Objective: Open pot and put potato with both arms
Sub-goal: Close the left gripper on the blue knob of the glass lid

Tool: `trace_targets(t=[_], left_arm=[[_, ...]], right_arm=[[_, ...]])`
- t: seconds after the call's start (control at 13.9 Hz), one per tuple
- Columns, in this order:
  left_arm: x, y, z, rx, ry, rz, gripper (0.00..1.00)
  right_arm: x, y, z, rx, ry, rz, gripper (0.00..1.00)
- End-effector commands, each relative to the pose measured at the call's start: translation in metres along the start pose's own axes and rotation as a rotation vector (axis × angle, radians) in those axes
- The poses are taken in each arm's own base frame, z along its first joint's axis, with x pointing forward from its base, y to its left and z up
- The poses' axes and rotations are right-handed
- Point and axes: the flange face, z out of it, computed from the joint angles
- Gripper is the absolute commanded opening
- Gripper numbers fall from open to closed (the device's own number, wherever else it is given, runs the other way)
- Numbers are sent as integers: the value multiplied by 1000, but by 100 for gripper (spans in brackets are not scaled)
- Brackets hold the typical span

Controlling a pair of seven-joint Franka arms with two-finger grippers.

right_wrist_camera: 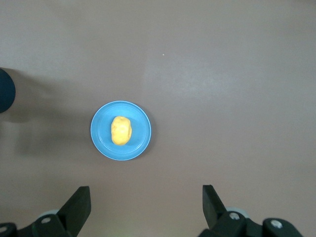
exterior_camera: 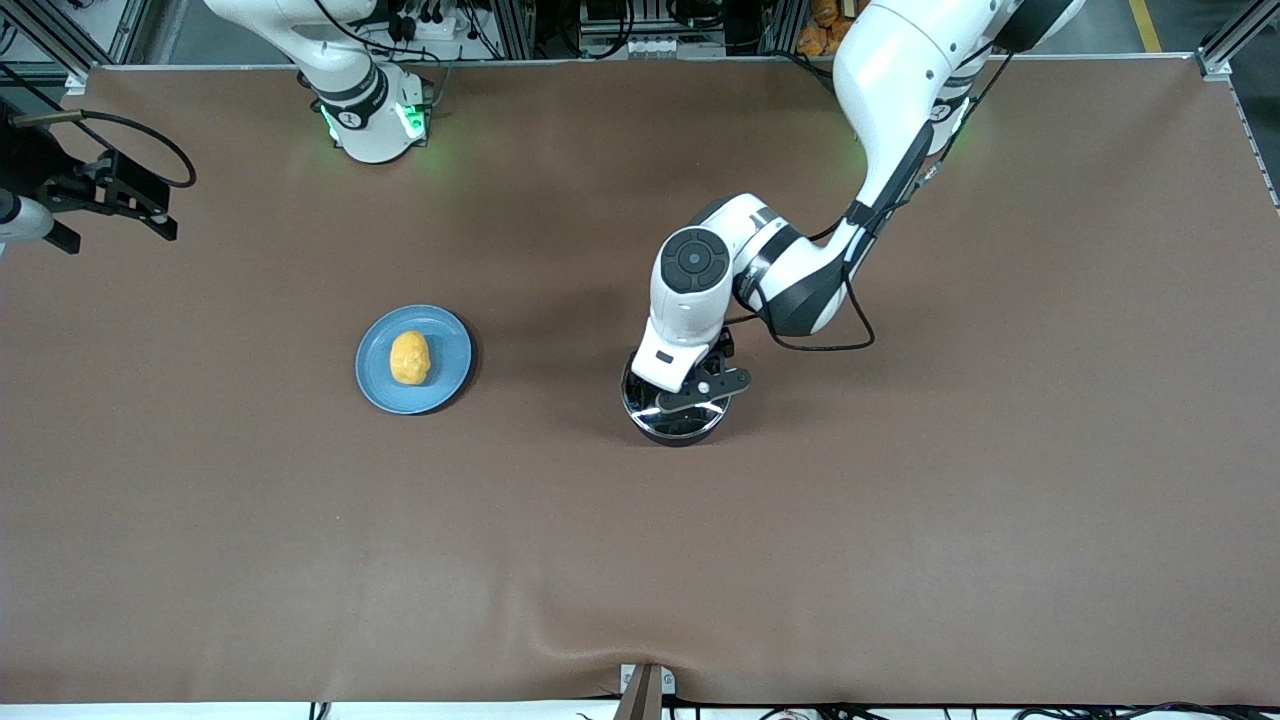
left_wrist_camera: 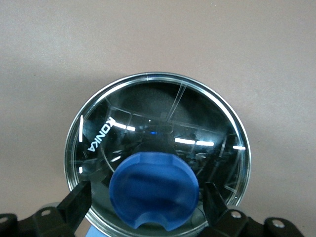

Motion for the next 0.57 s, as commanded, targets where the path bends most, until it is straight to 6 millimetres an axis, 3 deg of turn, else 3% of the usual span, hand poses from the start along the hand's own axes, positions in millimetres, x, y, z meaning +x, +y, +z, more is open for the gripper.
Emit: trace_targets(t=[0.0,0.43,0.5], left_arm=[[2,6,2,6,27,-7,100],[2,6,1,2,29,-8,99],[2,7,1,1,30,-8,90]], right_arm=[[2,-1,-3,23,-3,4,100],[2,0,-3,23,-3,6,100],[2,-1,-3,23,-3,4,100]])
